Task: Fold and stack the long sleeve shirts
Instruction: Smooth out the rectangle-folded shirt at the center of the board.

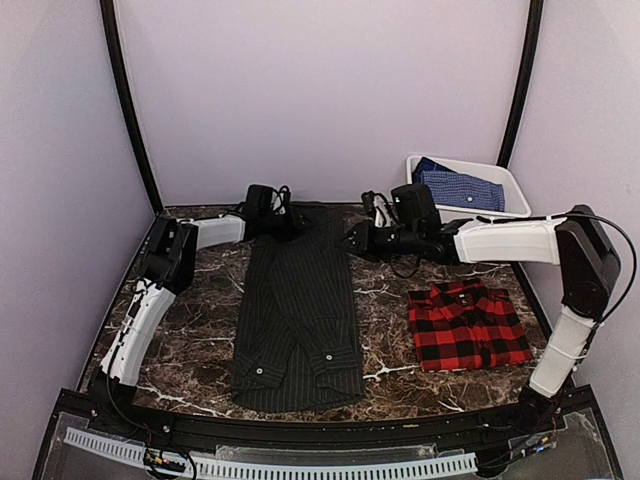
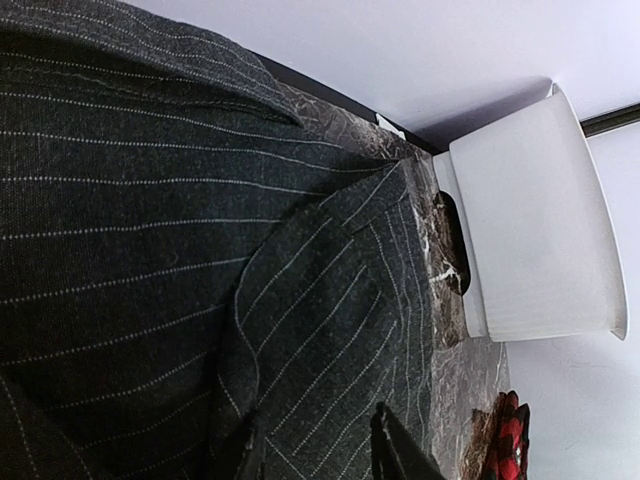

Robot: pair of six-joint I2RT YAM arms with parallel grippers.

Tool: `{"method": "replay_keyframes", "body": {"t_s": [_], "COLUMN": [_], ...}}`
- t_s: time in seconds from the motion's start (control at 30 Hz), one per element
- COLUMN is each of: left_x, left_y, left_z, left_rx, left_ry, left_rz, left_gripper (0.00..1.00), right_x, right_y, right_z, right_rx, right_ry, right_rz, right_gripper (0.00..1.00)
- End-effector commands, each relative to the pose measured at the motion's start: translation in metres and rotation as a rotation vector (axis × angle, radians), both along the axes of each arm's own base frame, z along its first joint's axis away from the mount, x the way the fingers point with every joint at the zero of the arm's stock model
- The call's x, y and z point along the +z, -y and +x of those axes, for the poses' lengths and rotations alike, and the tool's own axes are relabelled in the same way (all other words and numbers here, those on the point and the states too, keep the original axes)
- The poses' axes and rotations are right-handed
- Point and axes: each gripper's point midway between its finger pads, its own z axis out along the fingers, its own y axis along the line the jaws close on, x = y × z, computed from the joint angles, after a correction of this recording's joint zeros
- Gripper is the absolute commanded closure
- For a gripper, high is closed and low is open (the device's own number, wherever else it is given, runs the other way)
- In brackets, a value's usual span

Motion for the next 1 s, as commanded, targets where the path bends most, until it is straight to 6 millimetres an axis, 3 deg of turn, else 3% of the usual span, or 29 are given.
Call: {"method": "replay_keyframes", "body": {"t_s": [0.0,0.03,0.13,0.17,0.2,0.3,0.43,0.47,0.5,0.53,0.67,0.7,0.9,0.97], "left_x": [0.025,0.034,0.087,0.095,0.113,0.141,0.147,0.134,0.151,0.124,0.093,0.077,0.015,0.004], "left_y": [0.002,0.003,0.003,0.002,0.0,-0.004,-0.018,-0.023,-0.024,-0.029,-0.036,-0.037,-0.047,-0.05], "left_z": [0.002,0.001,-0.001,-0.004,-0.01,-0.029,-0.072,-0.09,-0.099,-0.114,-0.148,-0.157,-0.166,-0.168], "left_rx": [-0.013,-0.02,-0.04,-0.042,-0.05,-0.057,-0.057,-0.061,-0.064,-0.061,-0.045,-0.037,0.039,0.061], "left_ry": [0.022,0.032,0.115,0.118,0.139,0.177,0.155,0.106,0.144,0.076,0.01,-0.033,-0.154,-0.184], "left_rz": [-0.027,-0.032,-0.041,-0.036,-0.037,-0.039,-0.068,-0.069,-0.094,-0.089,-0.112,-0.105,-0.088,-0.092], "left_gripper": [0.6,0.59,0.53,0.53,0.53,0.52,0.52,0.53,0.53,0.53,0.57,0.57,0.59,0.59], "right_x": [-0.002,-0.002,0.0,-0.002,-0.004,-0.004,-0.003,-0.004,-0.004,-0.004,-0.001,-0.001,-0.014,-0.019], "right_y": [0.008,0.008,0.008,0.009,0.01,0.011,0.015,0.015,0.015,0.015,0.016,0.016,0.022,0.021], "right_z": [-0.008,-0.007,-0.01,-0.011,-0.012,-0.017,-0.02,-0.021,-0.022,-0.024,-0.03,-0.032,-0.038,-0.04], "right_rx": [0.002,0.006,0.02,0.021,0.026,0.038,0.035,0.035,0.037,0.04,0.048,0.052,0.055,0.062], "right_ry": [0.027,0.028,0.045,0.045,0.043,0.041,0.044,0.039,0.037,0.031,0.02,0.018,0.005,-0.008], "right_rz": [-0.049,-0.057,-0.059,-0.064,-0.071,-0.069,-0.072,-0.072,-0.068,-0.063,-0.043,-0.039,-0.056,-0.068], "right_gripper": [0.72,0.71,0.71,0.71,0.71,0.7,0.7,0.7,0.7,0.7,0.7,0.7,0.7,0.7]}}
